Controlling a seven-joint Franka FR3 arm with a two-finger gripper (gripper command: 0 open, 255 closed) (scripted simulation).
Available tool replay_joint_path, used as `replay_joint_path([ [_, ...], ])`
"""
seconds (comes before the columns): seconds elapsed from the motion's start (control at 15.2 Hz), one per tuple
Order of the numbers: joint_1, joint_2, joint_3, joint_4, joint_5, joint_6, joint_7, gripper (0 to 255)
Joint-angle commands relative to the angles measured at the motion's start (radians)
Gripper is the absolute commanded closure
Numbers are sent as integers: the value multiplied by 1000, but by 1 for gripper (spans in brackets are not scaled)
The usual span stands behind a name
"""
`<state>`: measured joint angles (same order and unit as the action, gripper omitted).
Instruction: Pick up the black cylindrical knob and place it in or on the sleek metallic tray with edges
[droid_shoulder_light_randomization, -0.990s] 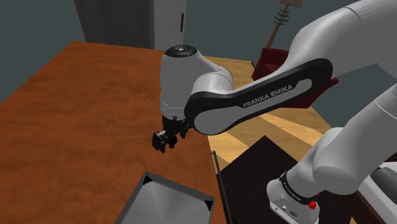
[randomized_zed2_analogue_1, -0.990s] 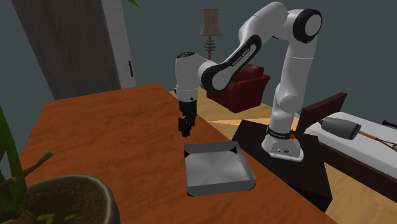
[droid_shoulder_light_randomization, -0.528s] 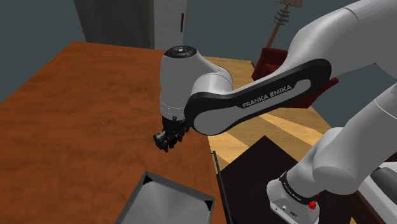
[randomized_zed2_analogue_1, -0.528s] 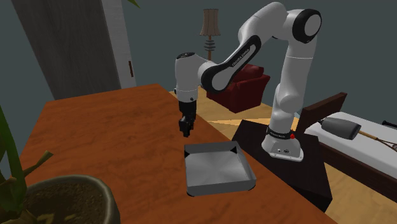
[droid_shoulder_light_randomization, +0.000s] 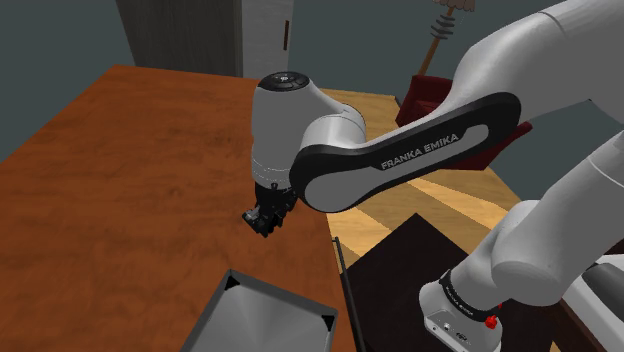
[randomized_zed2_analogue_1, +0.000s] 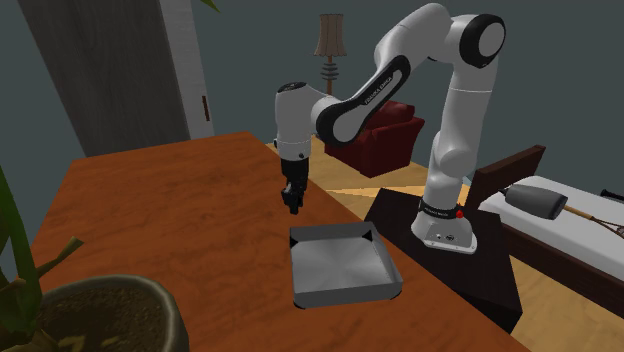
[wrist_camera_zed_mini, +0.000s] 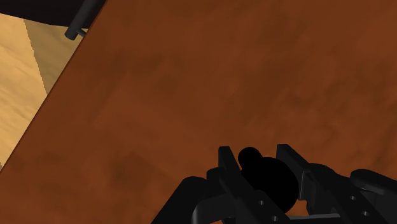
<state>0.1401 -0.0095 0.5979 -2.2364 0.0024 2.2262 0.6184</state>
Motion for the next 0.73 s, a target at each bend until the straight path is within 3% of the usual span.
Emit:
replay_joint_path([
  [0.0, 0, 1, 0, 0, 0, 0, 0, 255],
  [0.66, -2, -73, -9, 72, 46, -134, -35, 255],
])
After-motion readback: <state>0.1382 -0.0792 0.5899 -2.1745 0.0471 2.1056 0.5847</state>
